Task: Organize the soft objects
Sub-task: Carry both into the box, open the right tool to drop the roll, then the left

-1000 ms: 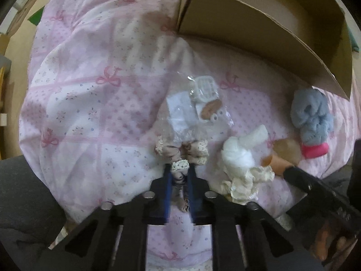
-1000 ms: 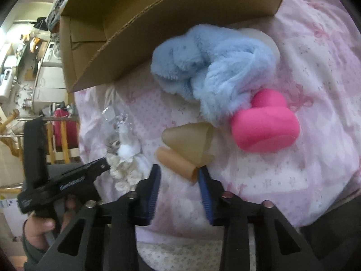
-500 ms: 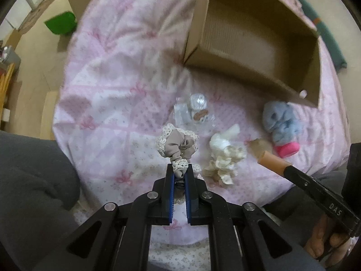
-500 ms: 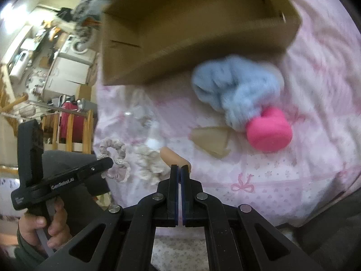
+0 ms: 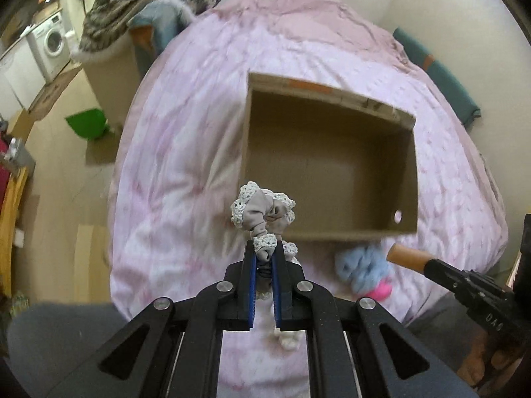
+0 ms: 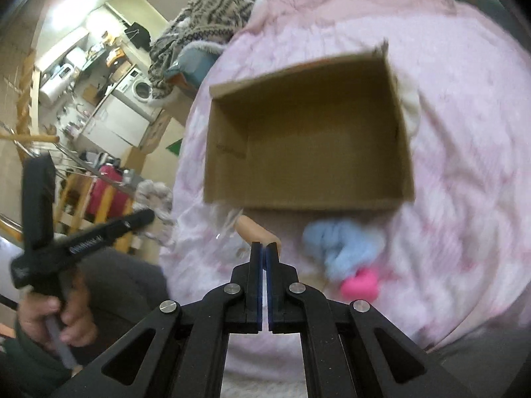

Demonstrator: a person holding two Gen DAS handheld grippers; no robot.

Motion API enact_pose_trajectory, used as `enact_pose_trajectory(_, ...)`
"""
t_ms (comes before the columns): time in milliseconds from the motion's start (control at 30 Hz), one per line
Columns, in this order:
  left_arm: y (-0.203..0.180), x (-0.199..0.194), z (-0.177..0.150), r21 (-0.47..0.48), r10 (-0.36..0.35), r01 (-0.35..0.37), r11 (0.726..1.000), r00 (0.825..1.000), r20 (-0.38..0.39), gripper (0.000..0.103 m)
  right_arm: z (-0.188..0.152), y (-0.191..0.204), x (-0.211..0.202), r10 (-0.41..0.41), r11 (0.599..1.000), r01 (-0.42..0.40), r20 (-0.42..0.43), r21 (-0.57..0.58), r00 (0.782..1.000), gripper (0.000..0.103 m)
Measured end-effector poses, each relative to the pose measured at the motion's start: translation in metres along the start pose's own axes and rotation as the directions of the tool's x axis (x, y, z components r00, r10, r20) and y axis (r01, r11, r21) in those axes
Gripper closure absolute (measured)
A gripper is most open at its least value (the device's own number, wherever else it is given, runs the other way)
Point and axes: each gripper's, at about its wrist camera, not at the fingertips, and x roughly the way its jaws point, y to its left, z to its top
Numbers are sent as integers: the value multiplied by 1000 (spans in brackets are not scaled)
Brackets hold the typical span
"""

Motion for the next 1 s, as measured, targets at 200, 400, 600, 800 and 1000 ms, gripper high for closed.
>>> enact_pose_trajectory(200, -14, 24, 35, 21, 4, -5, 1000, 1000, 27, 95, 33, -10, 3, -58, 997, 61, 54, -51, 997, 100)
enact_pose_trajectory(400, -28, 72, 46, 66, 29, -29, 997, 1000, 10, 95, 42, -26, 33, -85, 995, 89, 66, -50, 994, 100)
enact_pose_trajectory(600, -36, 108, 40, 102, 34, -37, 994, 999, 29, 95, 38, -41, 65, -94, 995, 97, 53, -40, 994, 100)
enact_pose_trajectory(800, -42, 123, 31, 166, 43, -57, 985, 995, 85, 95, 30, -44, 85, -120, 992, 121, 20, -44, 993, 100)
enact_pose_trajectory(1000, -39, 136, 30, 161, 29, -35, 986, 999, 42, 95, 32, -45, 106, -171, 983, 169, -33, -71, 985, 100)
